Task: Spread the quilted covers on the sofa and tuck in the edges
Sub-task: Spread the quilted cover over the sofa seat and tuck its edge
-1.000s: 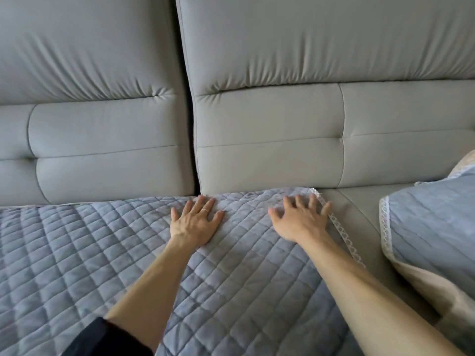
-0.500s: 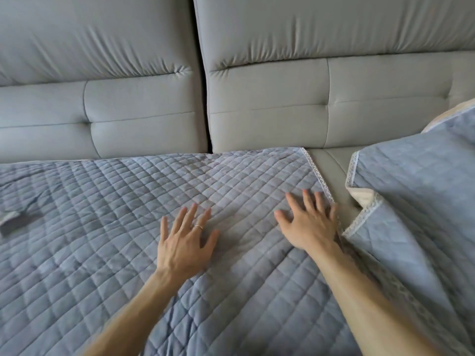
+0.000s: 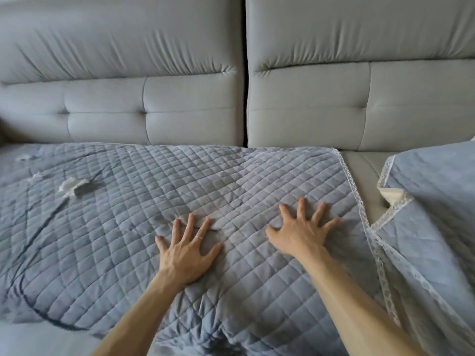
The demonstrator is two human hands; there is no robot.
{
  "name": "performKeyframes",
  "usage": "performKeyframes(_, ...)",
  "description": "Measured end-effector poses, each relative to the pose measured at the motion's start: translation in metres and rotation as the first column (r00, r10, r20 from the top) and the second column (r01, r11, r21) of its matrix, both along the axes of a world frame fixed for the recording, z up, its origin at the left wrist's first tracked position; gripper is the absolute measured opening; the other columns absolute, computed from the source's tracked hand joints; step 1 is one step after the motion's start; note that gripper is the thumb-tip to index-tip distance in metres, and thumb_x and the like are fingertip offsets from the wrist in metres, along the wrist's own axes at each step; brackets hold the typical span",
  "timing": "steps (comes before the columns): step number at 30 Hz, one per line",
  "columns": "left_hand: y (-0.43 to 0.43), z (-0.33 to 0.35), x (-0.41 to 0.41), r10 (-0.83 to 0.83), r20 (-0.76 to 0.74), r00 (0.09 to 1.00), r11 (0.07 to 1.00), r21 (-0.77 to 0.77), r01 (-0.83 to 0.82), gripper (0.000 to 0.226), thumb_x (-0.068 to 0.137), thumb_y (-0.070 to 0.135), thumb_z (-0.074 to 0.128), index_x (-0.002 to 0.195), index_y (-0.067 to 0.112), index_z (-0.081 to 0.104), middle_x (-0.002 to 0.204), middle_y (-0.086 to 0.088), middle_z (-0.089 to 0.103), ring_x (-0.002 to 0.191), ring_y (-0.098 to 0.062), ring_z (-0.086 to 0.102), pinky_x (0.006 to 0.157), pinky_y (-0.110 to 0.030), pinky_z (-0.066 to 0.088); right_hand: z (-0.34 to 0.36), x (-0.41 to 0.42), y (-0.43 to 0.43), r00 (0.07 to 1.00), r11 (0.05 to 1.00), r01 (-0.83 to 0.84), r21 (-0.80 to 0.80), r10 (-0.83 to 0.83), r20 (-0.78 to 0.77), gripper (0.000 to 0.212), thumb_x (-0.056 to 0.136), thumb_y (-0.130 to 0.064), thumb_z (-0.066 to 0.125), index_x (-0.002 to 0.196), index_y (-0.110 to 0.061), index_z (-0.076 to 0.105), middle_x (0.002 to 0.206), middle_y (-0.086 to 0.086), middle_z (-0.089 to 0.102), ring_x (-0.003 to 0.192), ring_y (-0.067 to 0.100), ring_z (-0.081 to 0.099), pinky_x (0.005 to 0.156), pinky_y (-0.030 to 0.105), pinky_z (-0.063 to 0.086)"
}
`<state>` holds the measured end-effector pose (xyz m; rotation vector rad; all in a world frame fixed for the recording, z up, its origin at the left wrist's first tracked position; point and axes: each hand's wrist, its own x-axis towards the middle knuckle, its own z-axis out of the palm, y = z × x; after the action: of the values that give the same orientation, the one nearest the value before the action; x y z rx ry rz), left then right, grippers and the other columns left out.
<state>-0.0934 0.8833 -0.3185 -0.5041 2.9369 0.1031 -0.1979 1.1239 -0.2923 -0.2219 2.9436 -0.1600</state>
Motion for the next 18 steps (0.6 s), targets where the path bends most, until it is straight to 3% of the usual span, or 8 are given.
performKeyframes(2,0.001,0.007,-0.015,-0.016,0.075,0.997,1.000,-0.014,0.017,0.077,0.078,0.087,0.009,0.142,0.057,-0.020,0.160,0.010,-0.022,0.148,-0.030,-0.018,0.107,-0.074,-0.002,0.012,0.001,-0.029,0.992,0.993,-0.118,-0.027,0.117,-0.045,0.080,0.083,-0.071,0.028,0.154,-0.037,0.014,0.164,0.004,-0.011,0.142,0.047,-0.027,0.101,0.078,-0.016)
performKeyframes(4,-0.001,0.014,-0.026,-0.025,0.124,0.992,0.999,-0.018,0.028,0.070,0.080,0.084,0.008,0.141,0.061,-0.019,0.160,0.013,-0.020,0.148,-0.030,-0.018,0.108,-0.073,-0.004,0.010,0.009,-0.054,0.970,0.968,-0.239,-0.076,0.234,-0.061,0.073,0.088,-0.072,0.020,0.154,-0.042,0.011,0.164,0.000,-0.012,0.141,0.040,-0.032,0.101,0.073,-0.023)
performKeyframes(6,-0.009,0.010,-0.026,-0.035,0.071,0.997,0.999,0.009,0.034,0.063,0.084,0.080,0.006,0.140,0.063,-0.016,0.160,0.015,-0.018,0.148,-0.026,-0.019,0.109,-0.070,-0.008,-0.009,0.012,-0.061,0.964,0.960,-0.265,-0.095,0.262,-0.042,0.069,0.088,-0.075,0.010,0.152,-0.049,0.007,0.164,-0.003,-0.012,0.143,0.036,-0.032,0.102,0.073,-0.022)
performKeyframes(11,-0.009,-0.003,0.013,-0.073,-0.063,0.995,0.996,0.053,0.077,0.066,0.087,0.078,0.007,0.146,0.056,-0.012,0.161,0.016,-0.015,0.149,-0.020,-0.016,0.117,-0.058,-0.009,-0.032,0.007,-0.050,0.969,0.974,-0.215,-0.073,0.203,-0.144,0.074,0.082,-0.083,0.007,0.150,-0.053,0.008,0.165,-0.005,-0.005,0.147,0.033,-0.022,0.107,0.070,-0.015)
performKeyframes(15,-0.004,-0.001,0.046,-0.118,-0.035,0.992,0.992,0.034,0.120,0.069,0.087,0.078,0.009,0.146,0.053,-0.016,0.159,0.016,-0.020,0.148,-0.020,-0.020,0.118,-0.053,-0.011,-0.030,0.011,-0.056,0.978,0.982,-0.184,-0.048,0.178,-0.107,0.086,0.075,-0.090,0.002,0.151,-0.050,0.005,0.164,-0.003,-0.012,0.146,0.037,-0.024,0.104,0.073,-0.016)
performKeyframes(18,-0.009,0.008,0.049,-0.177,-0.029,0.984,0.984,0.022,0.177,0.066,0.088,0.077,0.013,0.147,0.055,-0.007,0.162,0.016,-0.006,0.149,-0.019,-0.006,0.120,-0.050,0.003,-0.019,0.003,-0.065,0.996,0.993,-0.083,-0.084,0.084,0.013,0.095,0.067,-0.095,-0.003,0.151,-0.051,0.004,0.163,-0.002,-0.017,0.143,0.038,-0.030,0.093,0.079,-0.024)
